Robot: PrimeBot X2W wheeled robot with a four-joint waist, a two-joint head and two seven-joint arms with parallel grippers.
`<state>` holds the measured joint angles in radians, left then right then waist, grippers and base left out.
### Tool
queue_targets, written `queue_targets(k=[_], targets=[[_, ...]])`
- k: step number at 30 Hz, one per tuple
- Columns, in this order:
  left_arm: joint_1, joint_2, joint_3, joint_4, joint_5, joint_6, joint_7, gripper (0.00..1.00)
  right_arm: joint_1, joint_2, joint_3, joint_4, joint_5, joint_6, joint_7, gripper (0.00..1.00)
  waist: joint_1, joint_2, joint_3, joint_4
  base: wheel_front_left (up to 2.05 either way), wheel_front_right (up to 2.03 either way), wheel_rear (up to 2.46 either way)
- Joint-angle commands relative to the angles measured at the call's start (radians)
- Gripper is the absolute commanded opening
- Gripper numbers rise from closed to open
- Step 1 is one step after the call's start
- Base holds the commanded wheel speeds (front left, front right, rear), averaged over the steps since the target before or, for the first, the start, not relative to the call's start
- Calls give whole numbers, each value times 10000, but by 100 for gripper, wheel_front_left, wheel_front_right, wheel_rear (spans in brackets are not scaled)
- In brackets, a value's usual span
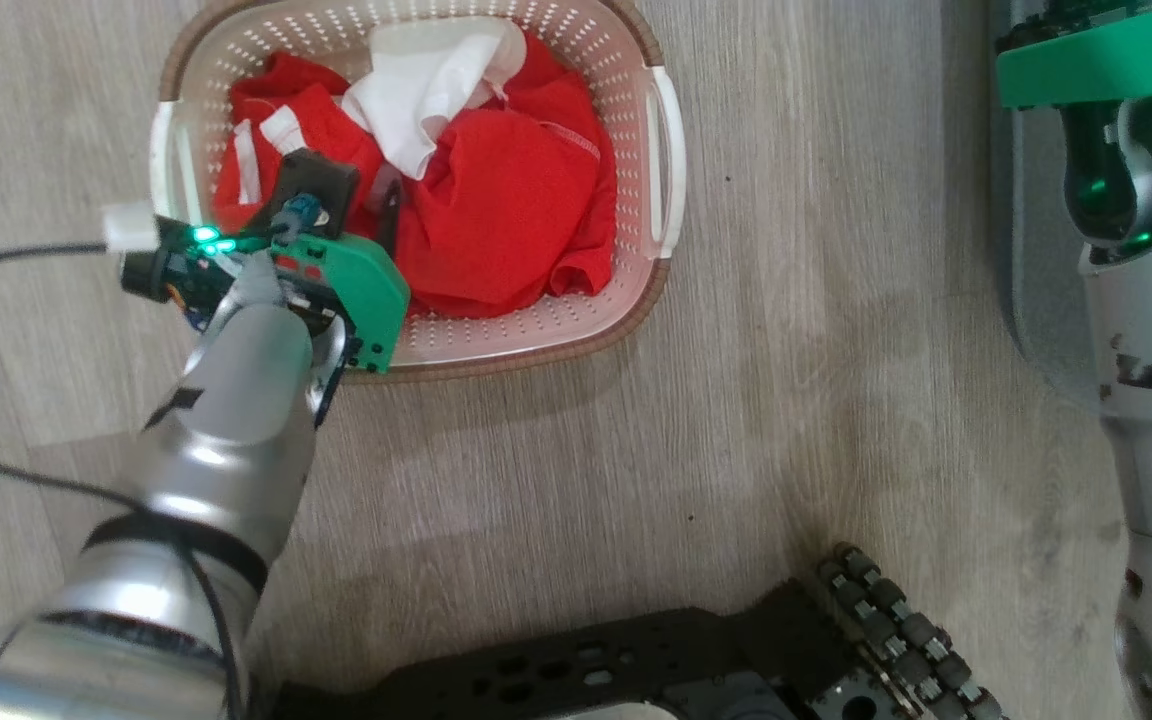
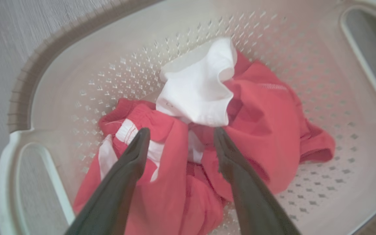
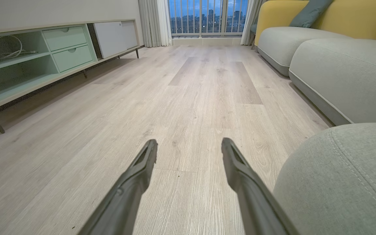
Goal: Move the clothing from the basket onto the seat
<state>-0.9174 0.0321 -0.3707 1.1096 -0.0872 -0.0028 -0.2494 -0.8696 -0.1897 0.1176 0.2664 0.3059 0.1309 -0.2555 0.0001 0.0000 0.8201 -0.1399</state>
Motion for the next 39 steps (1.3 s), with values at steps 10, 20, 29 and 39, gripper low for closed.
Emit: queue_targets(k=[10, 20, 29, 39], targets=[[-1165, 256, -922, 1574, 1035, 777, 1084, 100, 86, 252, 53, -315, 21, -2, -63, 100, -1, 0, 420, -137, 0, 0, 0], [-1078, 357, -1193, 1782, 977, 649, 2442, 0, 105, 383, 183, -261, 53, -2, -63, 100, -1, 0, 282, -203, 0, 0, 0], [-432, 209, -719, 1761, -65, 186, 1203, 0, 502, 325, 358, 74, 113, -2, -63, 100, -1, 0, -1009, 11, 0, 0, 0], [212, 184, -546, 1135, -1470, -437, 110, 0, 1364, 146, 749, 693, 195, -2, -63, 100, -1, 0, -3119, 401, 0, 0, 0]])
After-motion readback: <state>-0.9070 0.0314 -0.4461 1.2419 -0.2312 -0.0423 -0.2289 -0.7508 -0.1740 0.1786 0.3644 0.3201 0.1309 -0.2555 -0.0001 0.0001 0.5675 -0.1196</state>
